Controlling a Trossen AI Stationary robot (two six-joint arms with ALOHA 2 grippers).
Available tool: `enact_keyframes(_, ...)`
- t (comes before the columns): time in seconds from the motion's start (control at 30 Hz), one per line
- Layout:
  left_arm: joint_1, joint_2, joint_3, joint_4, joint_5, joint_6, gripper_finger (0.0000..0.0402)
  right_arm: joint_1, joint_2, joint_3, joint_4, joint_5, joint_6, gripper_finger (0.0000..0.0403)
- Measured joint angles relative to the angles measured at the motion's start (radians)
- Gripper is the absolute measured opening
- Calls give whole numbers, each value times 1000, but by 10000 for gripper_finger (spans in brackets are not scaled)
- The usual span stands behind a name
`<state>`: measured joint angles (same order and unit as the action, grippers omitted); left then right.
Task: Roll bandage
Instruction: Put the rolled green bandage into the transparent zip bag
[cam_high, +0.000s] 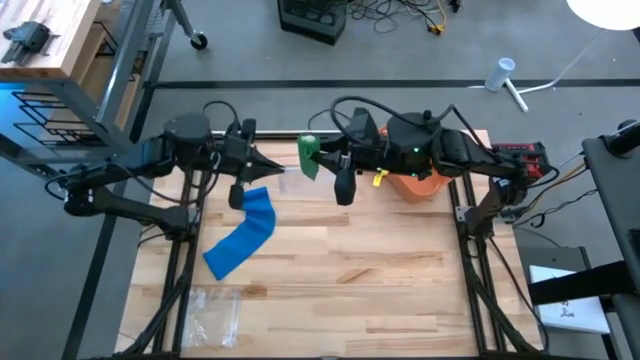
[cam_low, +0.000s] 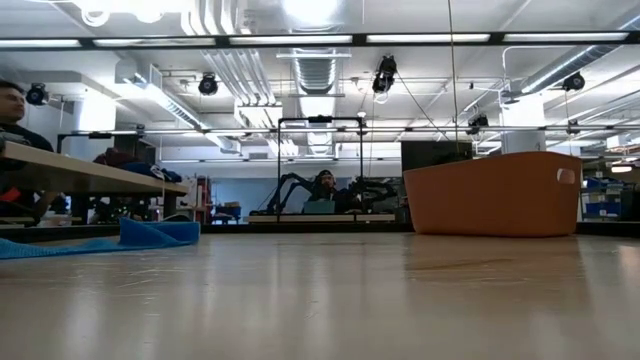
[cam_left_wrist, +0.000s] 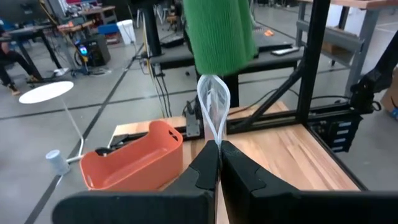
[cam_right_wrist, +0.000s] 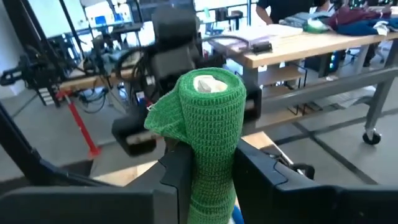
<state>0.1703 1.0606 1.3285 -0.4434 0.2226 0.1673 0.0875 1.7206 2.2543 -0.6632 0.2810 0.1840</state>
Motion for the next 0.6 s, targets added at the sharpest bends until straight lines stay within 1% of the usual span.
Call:
enact_keyframes(0.1,0,-13,3,0,0,3,0,0,-4,0,-17,-1,-2,86)
enact_keyframes(0.2,0,-23,4,1,0,16,0,0,-5,0,-16,-26,-15,82)
enact_keyframes(0.27,0,-25,4,2,11,22,0,0,-5,0,-18,-27,-21,81)
enact_keyframes(0.37,0,-27,4,2,54,23,0,0,-5,0,-31,-29,-28,86)
enact_keyframes(0.6,0,-28,3,2,57,23,0,0,-5,0,-51,-30,-42,83)
